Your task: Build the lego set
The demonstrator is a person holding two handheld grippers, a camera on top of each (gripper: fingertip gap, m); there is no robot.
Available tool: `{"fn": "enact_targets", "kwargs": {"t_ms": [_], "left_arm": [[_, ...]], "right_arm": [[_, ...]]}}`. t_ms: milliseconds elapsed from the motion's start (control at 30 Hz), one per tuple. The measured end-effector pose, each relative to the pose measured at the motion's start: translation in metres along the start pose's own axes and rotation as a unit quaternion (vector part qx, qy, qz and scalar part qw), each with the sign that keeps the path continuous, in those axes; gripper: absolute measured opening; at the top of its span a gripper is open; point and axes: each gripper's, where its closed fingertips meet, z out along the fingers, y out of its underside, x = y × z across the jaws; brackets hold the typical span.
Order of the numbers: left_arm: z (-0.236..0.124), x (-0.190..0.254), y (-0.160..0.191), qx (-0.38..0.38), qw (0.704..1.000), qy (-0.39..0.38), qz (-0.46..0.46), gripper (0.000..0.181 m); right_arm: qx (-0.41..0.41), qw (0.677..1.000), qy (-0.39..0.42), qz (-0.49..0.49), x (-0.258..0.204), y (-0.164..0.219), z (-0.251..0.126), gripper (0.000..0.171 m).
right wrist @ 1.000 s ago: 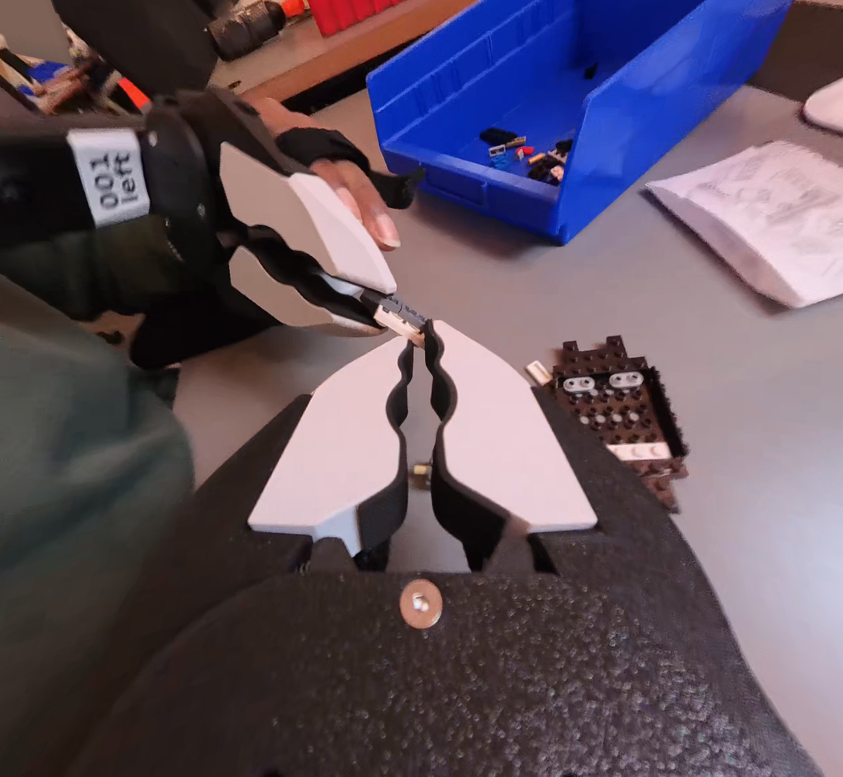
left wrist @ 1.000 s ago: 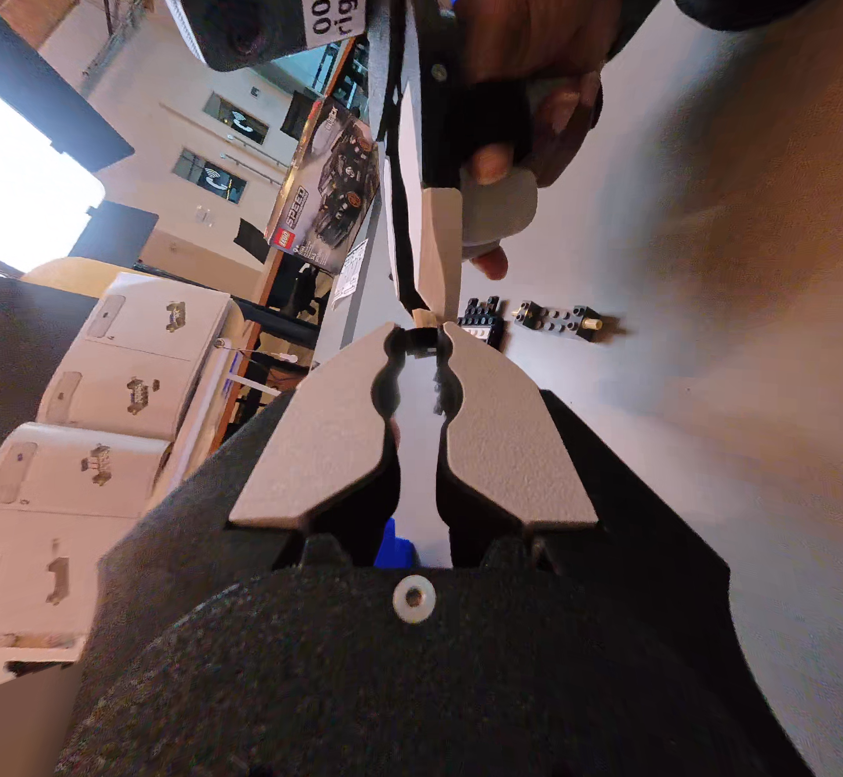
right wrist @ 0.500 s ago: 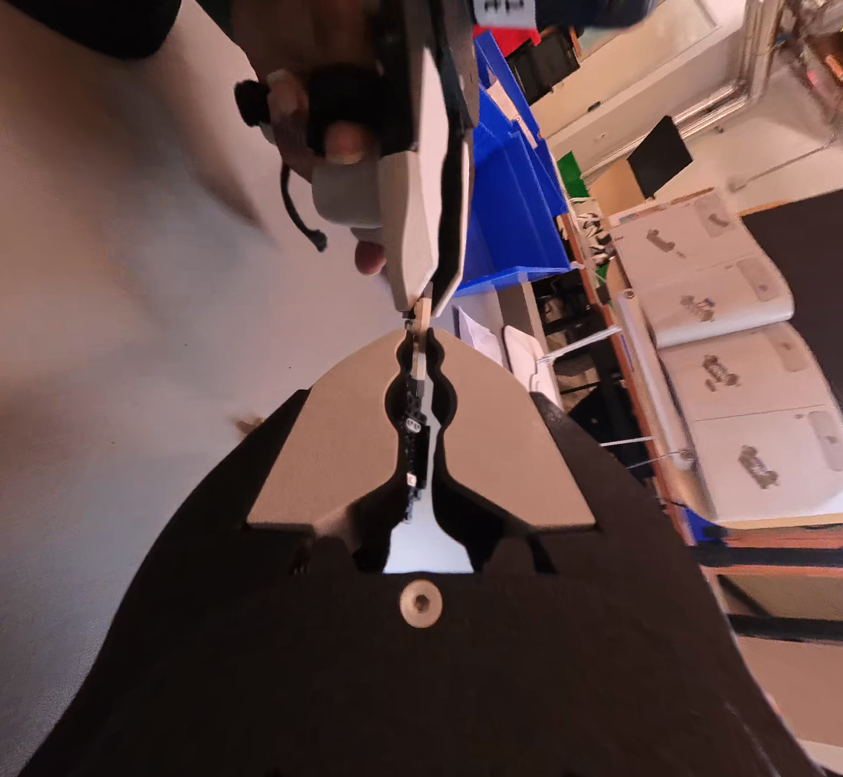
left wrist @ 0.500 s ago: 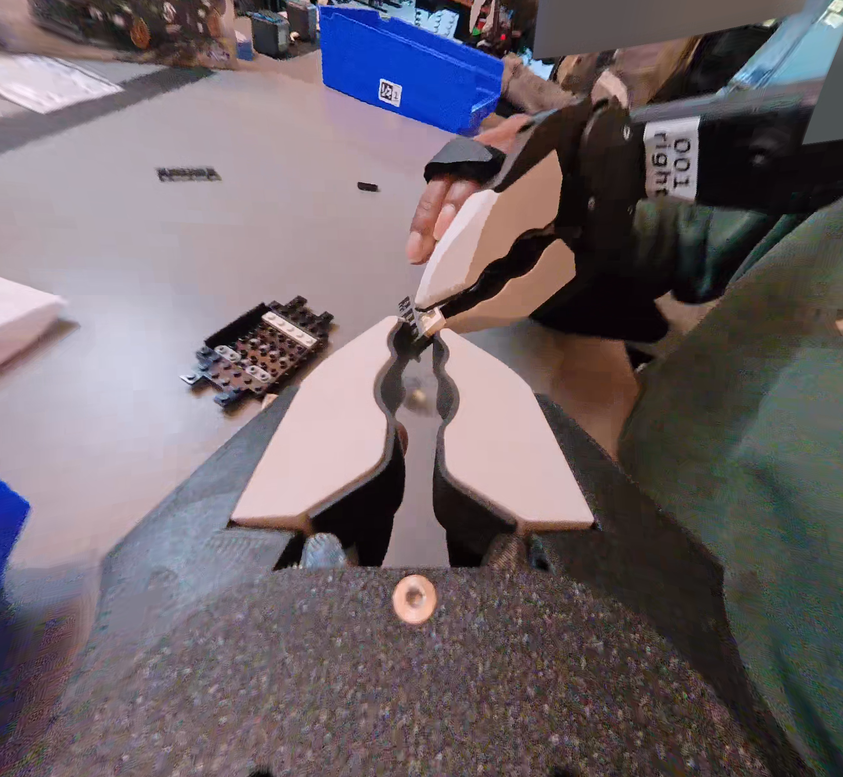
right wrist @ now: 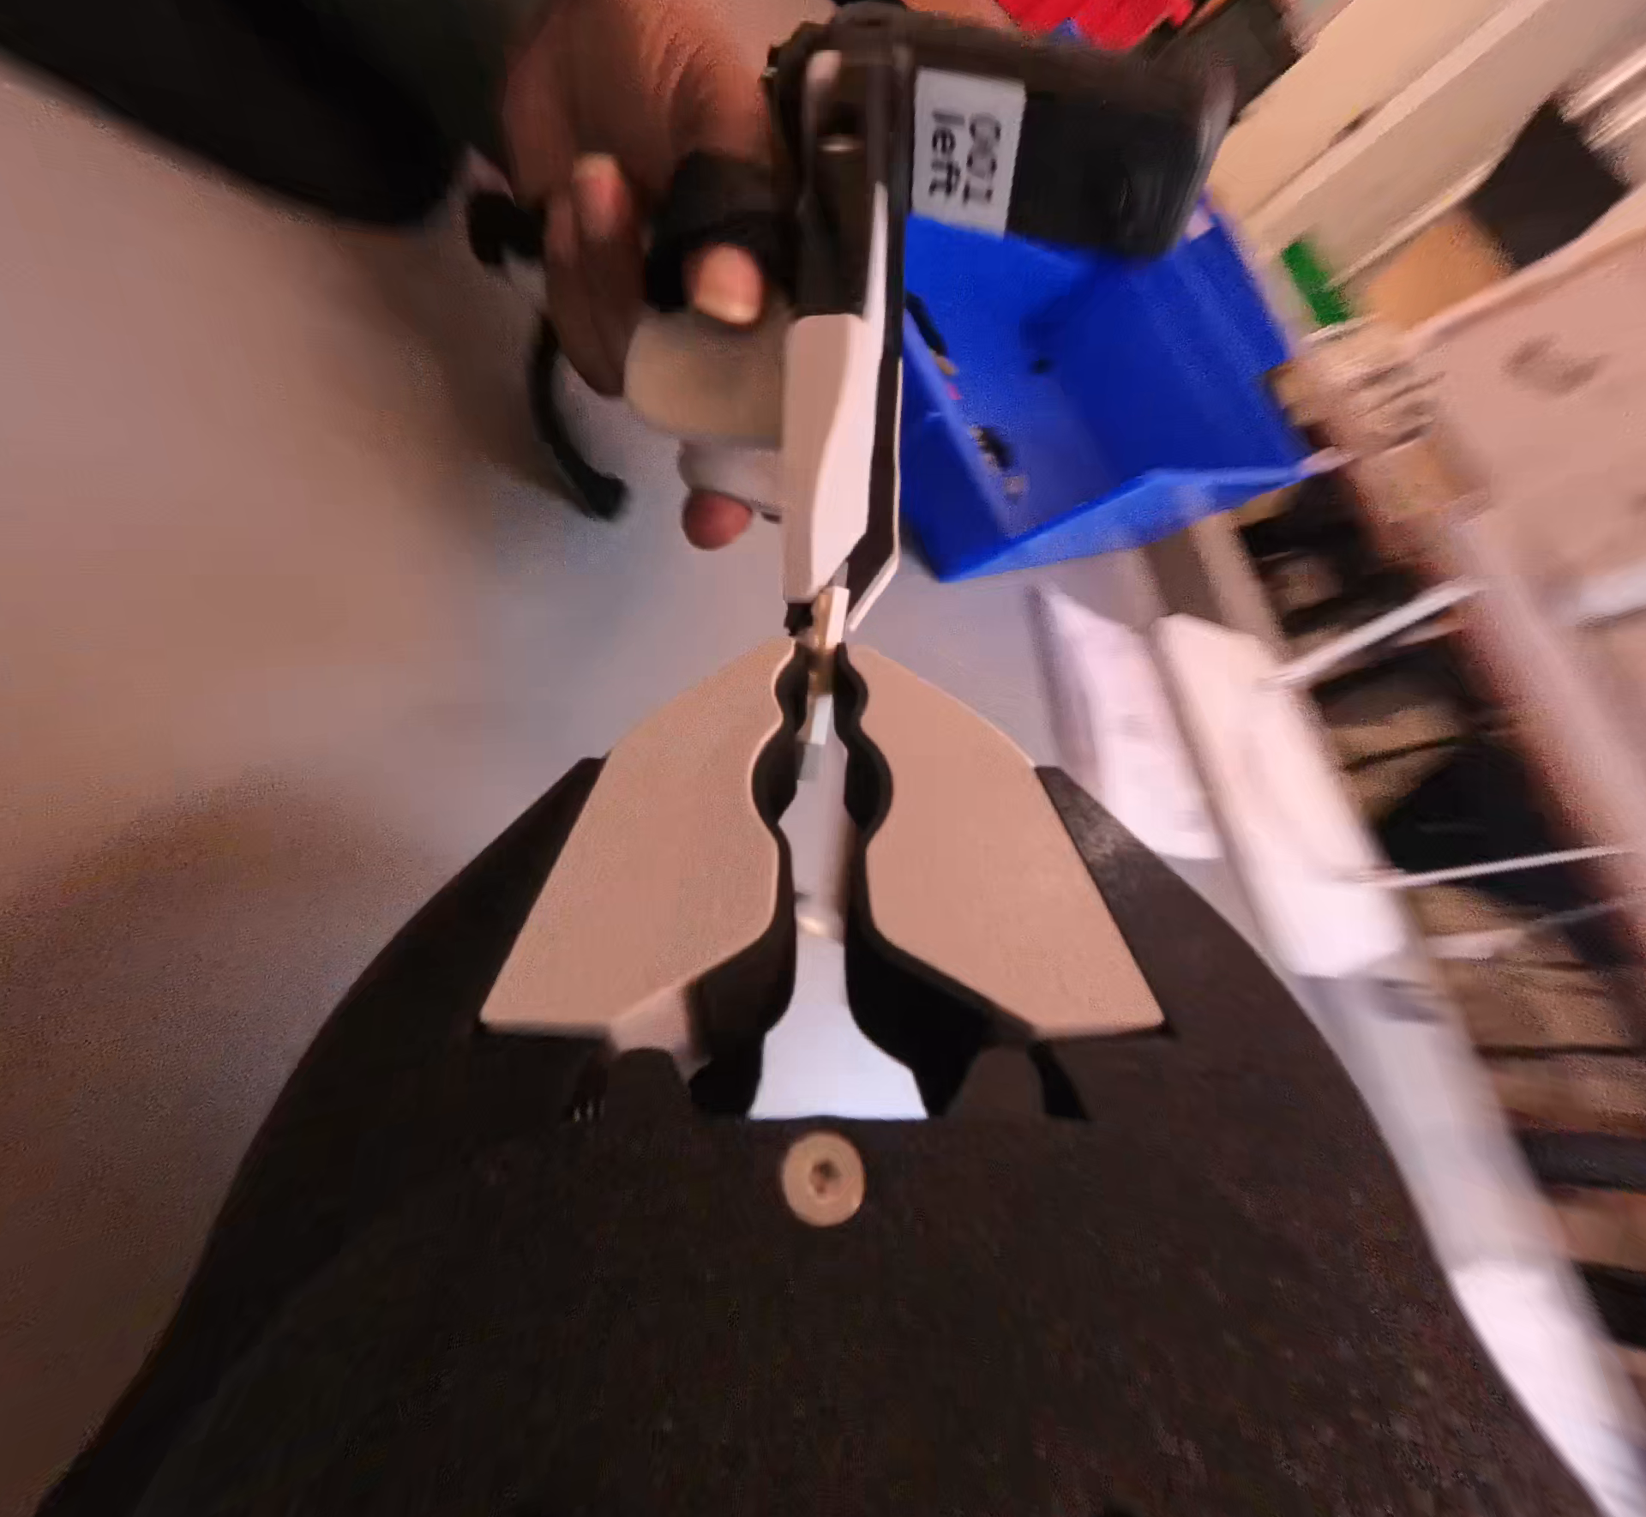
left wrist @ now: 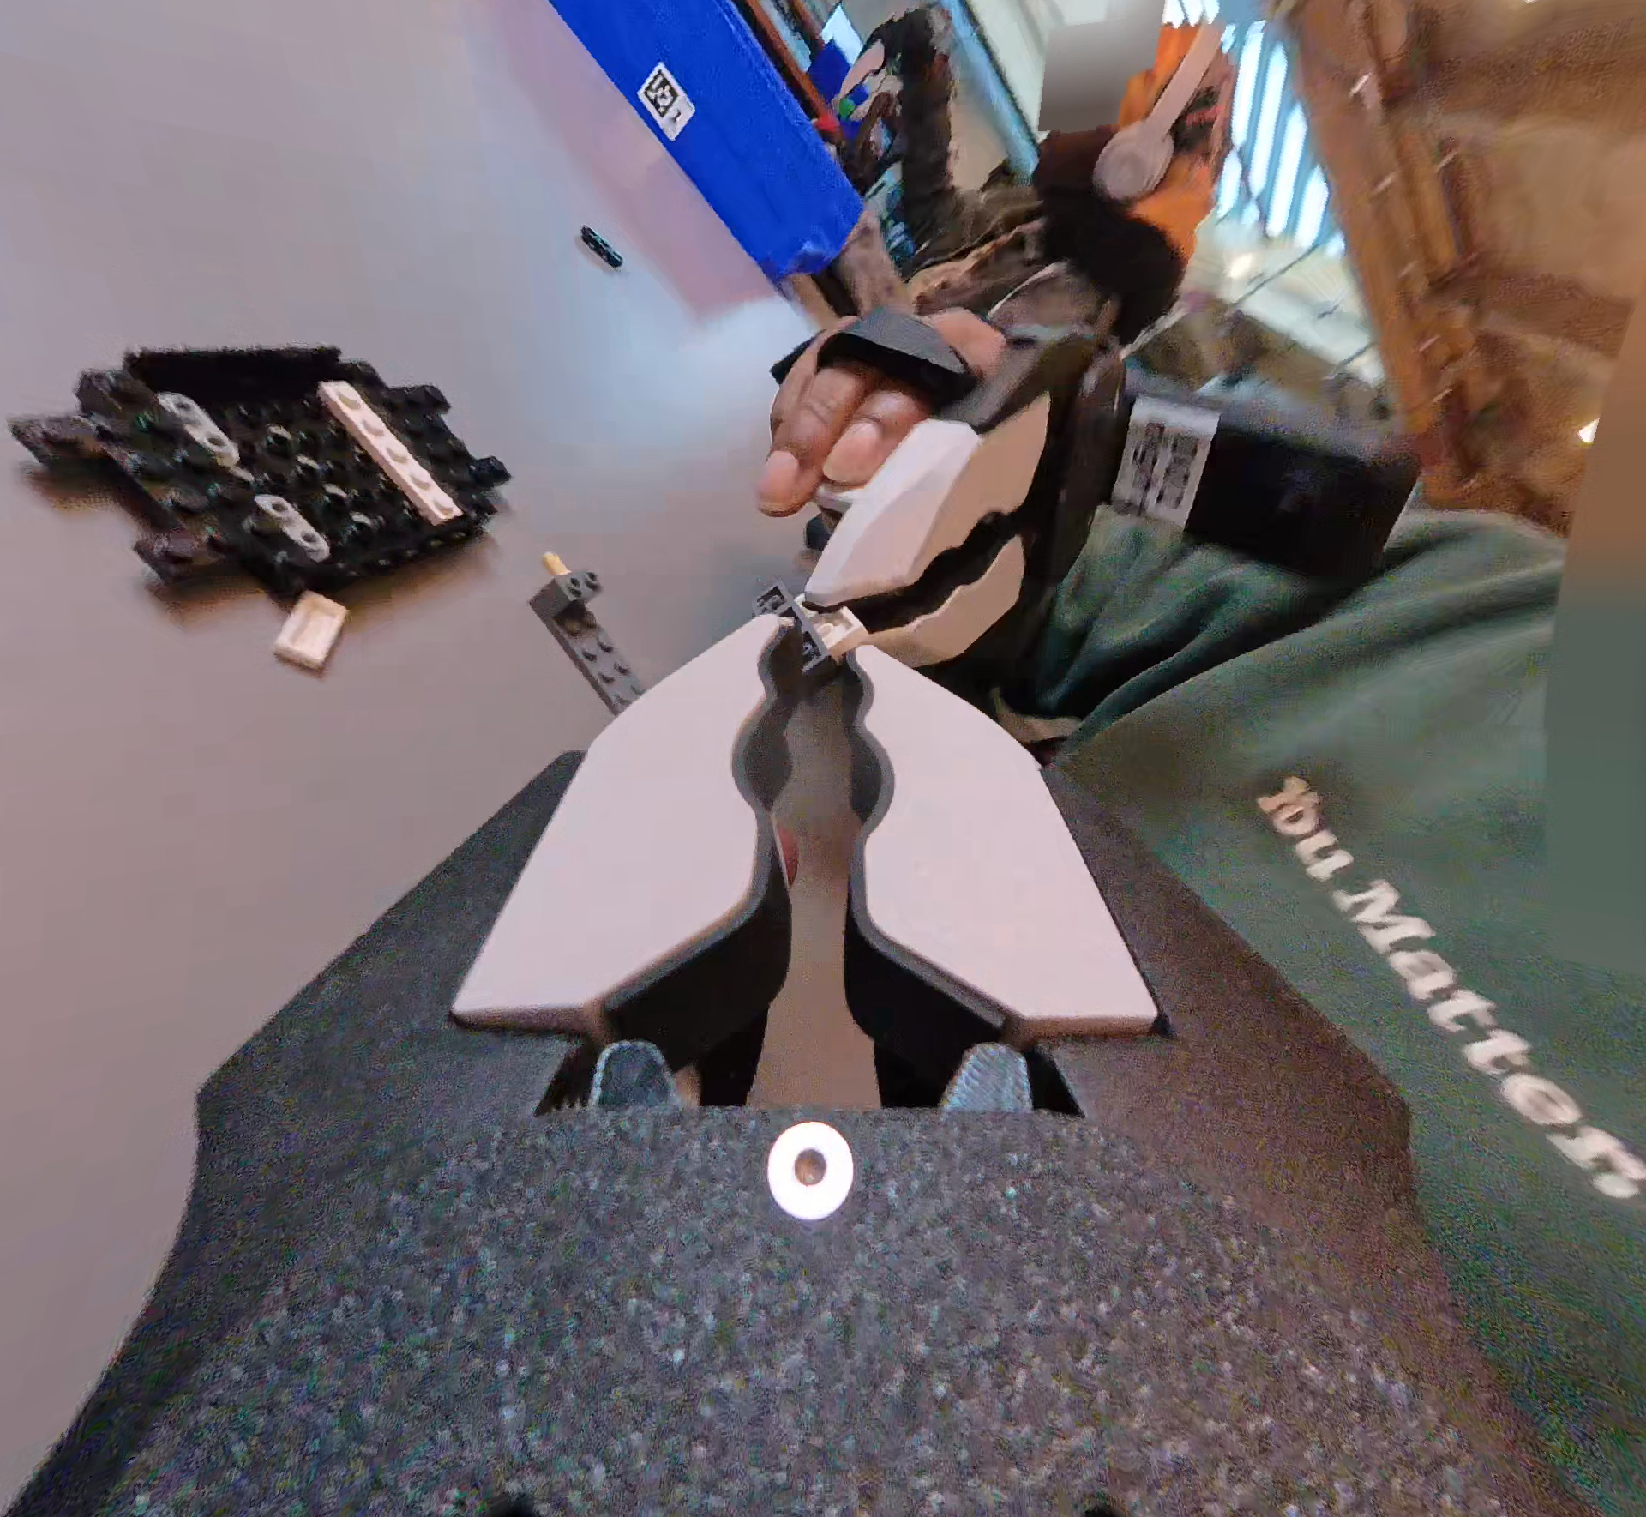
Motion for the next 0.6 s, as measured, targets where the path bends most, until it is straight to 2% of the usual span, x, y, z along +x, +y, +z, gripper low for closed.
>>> {"fn": "enact_targets", "kwargs": {"t_ms": [33,133,200,300,367,500,567,600], "left_arm": [[0.000,0.000,0.000,-0.011,0.998,-0.023,0.049,0.009],[-0.001,-0.002,-0.001,-0.033,0.985,-0.085,0.150,0.010],[0.000,-0.005,0.004,-0.051,0.978,-0.105,0.174,0.010],[0.002,-0.007,0.007,-0.062,0.971,-0.119,0.195,0.010],[0.003,-0.006,0.006,-0.063,0.968,-0.121,0.209,0.010],[0.003,0.001,0.007,-0.074,0.920,-0.152,0.354,0.010],[0.003,0.001,0.009,-0.089,0.907,-0.168,0.376,0.010],[0.003,0.000,0.010,-0.096,0.910,-0.171,0.366,0.010]], "right_arm": [[0.014,0.998,-0.025,0.059,0.000,0.001,0.000,0.005],[0.020,0.994,-0.038,0.099,0.001,0.002,0.003,0.006],[0.013,0.996,-0.044,0.080,-0.005,0.002,0.006,0.011],[0.005,0.999,-0.033,0.043,-0.006,0.002,0.005,0.007],[0.005,0.997,-0.042,0.059,-0.006,0.001,0.003,0.005],[0.028,0.989,-0.081,0.117,-0.008,-0.004,0.000,0.004],[0.029,0.987,-0.093,0.131,-0.009,-0.003,0.000,0.004],[0.029,0.986,-0.094,0.135,-0.010,-0.003,0.000,0.003]]}}
